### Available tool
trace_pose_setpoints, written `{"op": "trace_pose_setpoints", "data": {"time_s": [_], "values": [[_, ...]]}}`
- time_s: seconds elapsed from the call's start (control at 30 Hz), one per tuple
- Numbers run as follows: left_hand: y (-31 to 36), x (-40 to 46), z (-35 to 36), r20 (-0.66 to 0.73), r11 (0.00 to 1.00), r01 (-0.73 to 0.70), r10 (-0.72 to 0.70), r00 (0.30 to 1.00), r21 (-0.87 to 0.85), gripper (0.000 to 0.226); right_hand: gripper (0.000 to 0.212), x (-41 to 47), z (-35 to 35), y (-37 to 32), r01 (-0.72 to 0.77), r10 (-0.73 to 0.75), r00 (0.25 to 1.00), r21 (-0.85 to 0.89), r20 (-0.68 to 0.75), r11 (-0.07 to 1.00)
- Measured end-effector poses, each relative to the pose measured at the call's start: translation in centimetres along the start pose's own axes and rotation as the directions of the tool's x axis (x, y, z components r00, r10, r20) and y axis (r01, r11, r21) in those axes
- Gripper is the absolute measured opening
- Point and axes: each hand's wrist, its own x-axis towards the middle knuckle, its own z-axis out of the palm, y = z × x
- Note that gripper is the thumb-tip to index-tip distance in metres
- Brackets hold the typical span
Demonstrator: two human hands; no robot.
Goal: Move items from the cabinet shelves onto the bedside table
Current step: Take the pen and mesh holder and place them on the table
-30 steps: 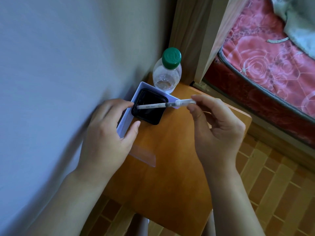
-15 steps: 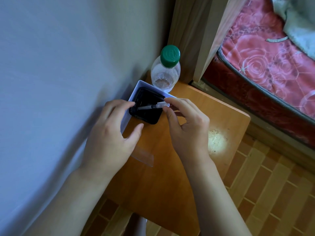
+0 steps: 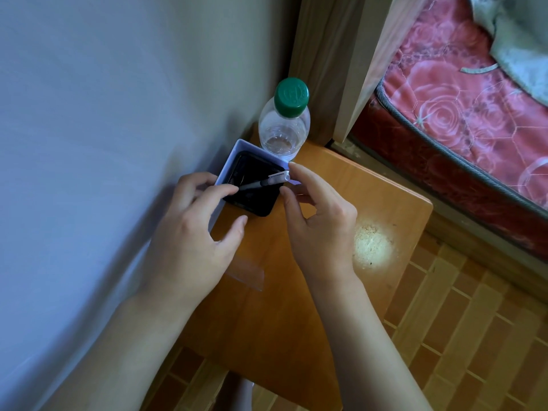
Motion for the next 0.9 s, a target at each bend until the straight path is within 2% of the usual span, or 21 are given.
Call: {"op": "trace_pose_setpoints", "data": {"time_s": [0.17, 0.43, 0.63, 0.9], "values": [[-0.5, -0.1, 0.2, 0.013, 1.0, 0.011, -0.011, 1.0, 0.011, 0.037, 0.03, -0.6, 0.0, 0.0, 0.017, -0.017, 1.0, -0.004, -0.012, 1.0], [-0.7, -0.3, 0.4, 0.032, 0.999, 0.038, -0.039, 0.999, 0.023, 0.04, 0.029, -0.6, 0.1, 0.5, 0.034, -0.034, 0.999, -0.021, 0.011, 0.999], [-0.9, -0.3, 0.5, 0.007, 1.0, 0.005, -0.005, 1.0, 0.023, 0.036, 0.03, -0.7, 0.3, 0.3, 0.024, -0.024, 1.0, -0.023, -0.006, 0.999], [-0.9, 0.2, 0.5, -0.033, 0.999, -0.008, 0.01, 0.999, 0.034, 0.027, 0.045, -1.3, 0.3, 0.2, 0.017, -0.017, 1.0, -0.012, -0.013, 1.0]]}}
